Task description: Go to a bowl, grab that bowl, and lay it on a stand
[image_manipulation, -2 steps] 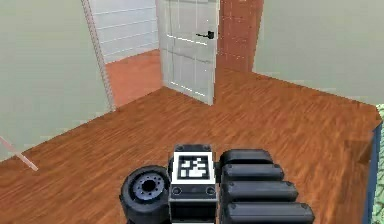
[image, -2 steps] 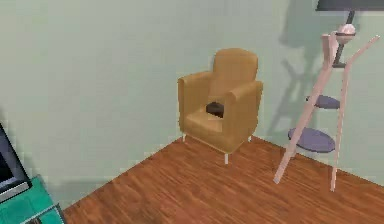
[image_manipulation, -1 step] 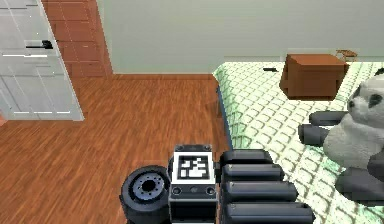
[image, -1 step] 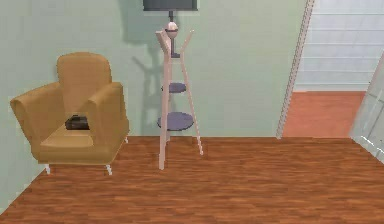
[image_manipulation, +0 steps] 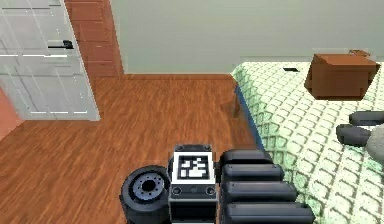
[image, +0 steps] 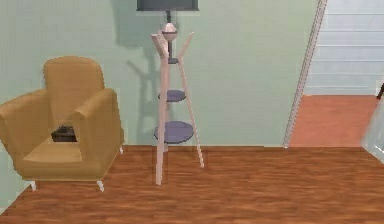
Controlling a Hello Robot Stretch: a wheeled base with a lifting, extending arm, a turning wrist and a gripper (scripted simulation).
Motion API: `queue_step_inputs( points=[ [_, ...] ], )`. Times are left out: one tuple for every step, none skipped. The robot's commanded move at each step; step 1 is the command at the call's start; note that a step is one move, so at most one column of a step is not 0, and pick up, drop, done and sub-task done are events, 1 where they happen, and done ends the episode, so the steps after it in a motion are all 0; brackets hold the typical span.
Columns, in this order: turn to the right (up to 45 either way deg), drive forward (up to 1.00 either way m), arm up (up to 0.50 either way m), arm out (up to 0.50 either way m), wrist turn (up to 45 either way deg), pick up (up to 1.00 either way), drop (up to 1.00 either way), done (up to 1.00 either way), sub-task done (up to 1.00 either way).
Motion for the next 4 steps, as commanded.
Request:
queue_step_inputs(
  points=[
    [-45.0,0.00,0.00,0.00,0.0,0.00,0.00,0.00,0.00],
    [-42.0,0.00,0.00,0.00,0.0,0.00,0.00,0.00,0.00],
    [0.0,0.65,0.00,0.00,0.0,0.00,0.00,0.00,0.00],
    [45.0,0.00,0.00,0.00,0.0,0.00,0.00,0.00,0.00]
  ],
)
